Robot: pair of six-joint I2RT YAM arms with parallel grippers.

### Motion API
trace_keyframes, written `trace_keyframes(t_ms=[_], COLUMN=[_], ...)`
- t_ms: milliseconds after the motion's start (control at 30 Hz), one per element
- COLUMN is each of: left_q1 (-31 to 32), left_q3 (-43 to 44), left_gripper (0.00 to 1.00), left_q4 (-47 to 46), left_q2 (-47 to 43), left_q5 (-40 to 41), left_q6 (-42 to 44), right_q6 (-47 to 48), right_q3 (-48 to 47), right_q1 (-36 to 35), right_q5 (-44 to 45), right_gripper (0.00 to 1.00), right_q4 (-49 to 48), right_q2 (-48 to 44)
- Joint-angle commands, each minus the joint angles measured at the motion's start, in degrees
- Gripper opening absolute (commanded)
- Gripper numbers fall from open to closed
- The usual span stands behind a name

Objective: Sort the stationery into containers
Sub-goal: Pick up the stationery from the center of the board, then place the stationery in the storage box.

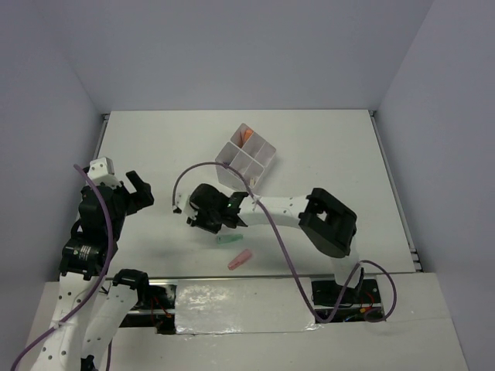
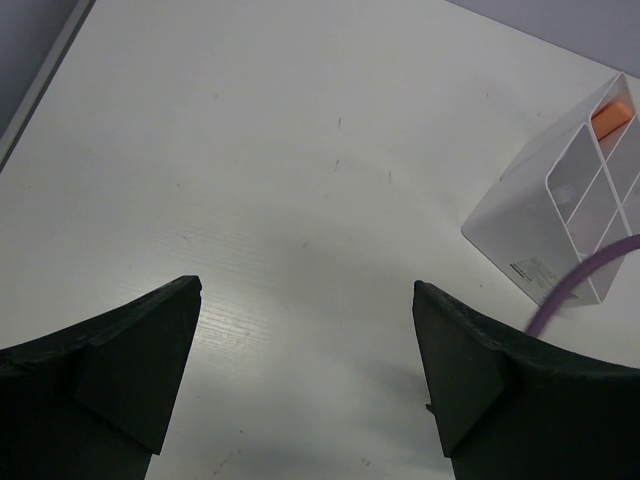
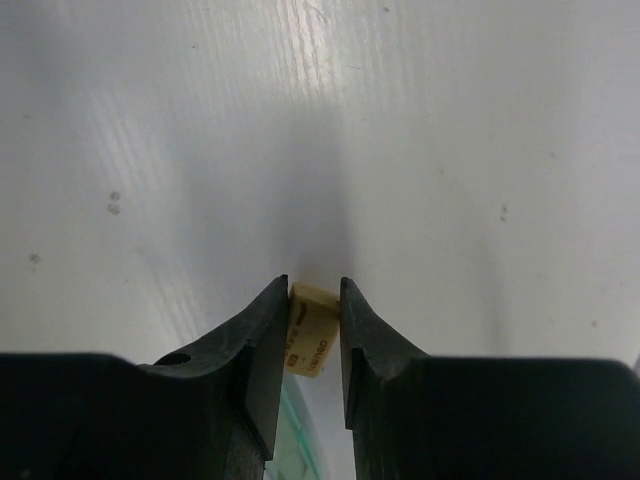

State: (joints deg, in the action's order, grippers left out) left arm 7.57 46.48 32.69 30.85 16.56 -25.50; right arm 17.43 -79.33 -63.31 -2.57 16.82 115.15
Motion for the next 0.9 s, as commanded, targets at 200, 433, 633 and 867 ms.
trace_keyframes(t_ms=[200, 433, 633, 867], left_q1=[-0.3, -0.3, -0.3, -0.3], left_q3=[-0.6, -0.8, -0.8, -0.8], left_gripper=[0.99, 0.99, 0.99, 0.99], left_q4=[-2.3, -2.5, -2.7, -3.1], left_q2=[-0.6, -1.0, -0.6, -0.1], left_q5=[-0.6, -1.0, -2.1, -3.2], left_q6=[1.2, 1.2, 1.6, 1.9], right_q6=[-9.2, -34.5, -45.0, -47.5], right_q3=[-2.8, -5.8, -8.9, -19.1], right_q1=[5.2, 23.3, 30.6, 33.1], right_q5=[2.7, 26.4, 32.0, 29.8], right_gripper=[0.0, 0.0, 0.0, 0.0], right_q4=[-8.4, -6.8, -7.2, -2.8], right_q2=[-17.2, -16.6, -12.7, -3.6])
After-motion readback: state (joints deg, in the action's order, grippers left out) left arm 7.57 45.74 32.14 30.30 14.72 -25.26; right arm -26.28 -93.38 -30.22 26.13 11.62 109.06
